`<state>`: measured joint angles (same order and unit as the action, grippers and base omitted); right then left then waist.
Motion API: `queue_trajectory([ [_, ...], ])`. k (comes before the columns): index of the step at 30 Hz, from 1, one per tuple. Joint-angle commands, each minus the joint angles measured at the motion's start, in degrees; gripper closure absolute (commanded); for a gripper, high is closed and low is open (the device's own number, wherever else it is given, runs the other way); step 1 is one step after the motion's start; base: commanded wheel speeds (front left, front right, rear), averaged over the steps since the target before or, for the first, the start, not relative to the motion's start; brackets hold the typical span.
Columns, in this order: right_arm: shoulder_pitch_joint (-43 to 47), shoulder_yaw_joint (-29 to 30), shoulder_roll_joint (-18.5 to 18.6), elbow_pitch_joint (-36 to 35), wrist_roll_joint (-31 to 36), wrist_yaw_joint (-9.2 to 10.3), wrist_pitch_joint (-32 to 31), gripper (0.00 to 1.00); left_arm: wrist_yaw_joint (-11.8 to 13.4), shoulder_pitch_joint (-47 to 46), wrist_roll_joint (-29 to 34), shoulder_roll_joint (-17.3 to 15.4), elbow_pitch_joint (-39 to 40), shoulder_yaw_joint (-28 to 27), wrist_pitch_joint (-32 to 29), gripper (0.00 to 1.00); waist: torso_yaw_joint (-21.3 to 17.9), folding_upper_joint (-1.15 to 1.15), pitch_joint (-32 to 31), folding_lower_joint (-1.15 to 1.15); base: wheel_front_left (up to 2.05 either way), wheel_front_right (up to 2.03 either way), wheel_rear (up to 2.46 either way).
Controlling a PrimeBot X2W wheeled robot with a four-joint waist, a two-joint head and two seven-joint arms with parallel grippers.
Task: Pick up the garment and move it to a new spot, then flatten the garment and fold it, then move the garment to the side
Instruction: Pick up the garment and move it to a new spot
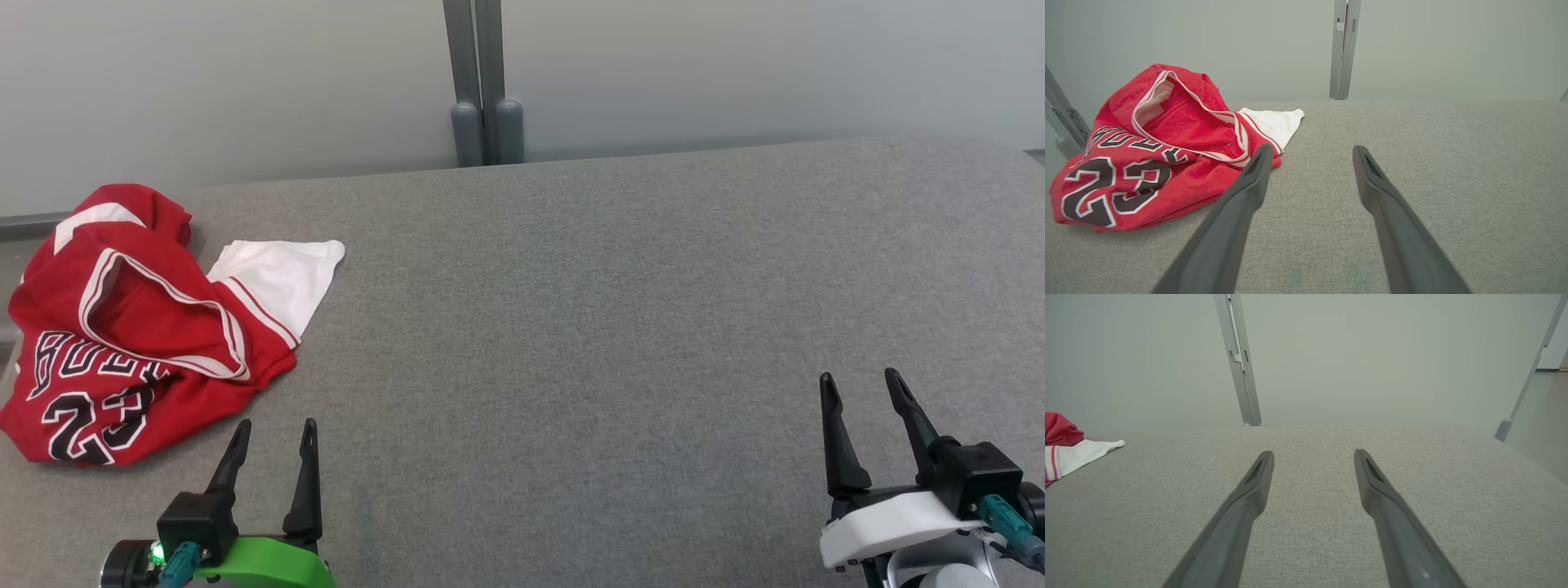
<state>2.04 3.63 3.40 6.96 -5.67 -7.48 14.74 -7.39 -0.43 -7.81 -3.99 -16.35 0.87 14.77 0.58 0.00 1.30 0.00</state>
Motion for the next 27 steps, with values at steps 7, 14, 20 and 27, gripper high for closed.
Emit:
queue_trajectory([
  [7, 0.47, 0.43, -0.09, 0.20, 0.93, -0.03, 0.50, 0.00, -0.15, -0.42, 0.62, -0.52, -0.21, 0.15, 0.46, 0.00, 0.04, 0.00, 0.06, 0.00, 0.00, 0.00, 0.00],
  [14, 0.67, 0.43, -0.13, 0.22, 0.84, -0.03, 0.50, 0.00, -0.16, -0.46, 0.51, -0.73, -0.22, 0.39, 0.40, 0.00, 0.24, 0.00, -0.12, 0.00, 0.00, 0.00, 0.00],
  [20, 1.28, 1.00, -0.14, 0.06, 0.97, -0.03, 0.50, 0.00, -0.10, -0.89, 0.58, -0.85, -0.46, 1.18, 0.40, 0.00, 1.80, 0.00, -0.47, 0.00, 0.00, 0.00, 0.00],
  [27, 2.73, 1.65, -0.18, 0.06, 0.73, -0.03, 0.50, 0.00, -0.09, -2.36, 0.85, -1.45, -1.03, 2.18, 0.40, 0.00, 11.00, 0.00, -1.18, 0.00, 0.00, 0.00, 0.00],
])
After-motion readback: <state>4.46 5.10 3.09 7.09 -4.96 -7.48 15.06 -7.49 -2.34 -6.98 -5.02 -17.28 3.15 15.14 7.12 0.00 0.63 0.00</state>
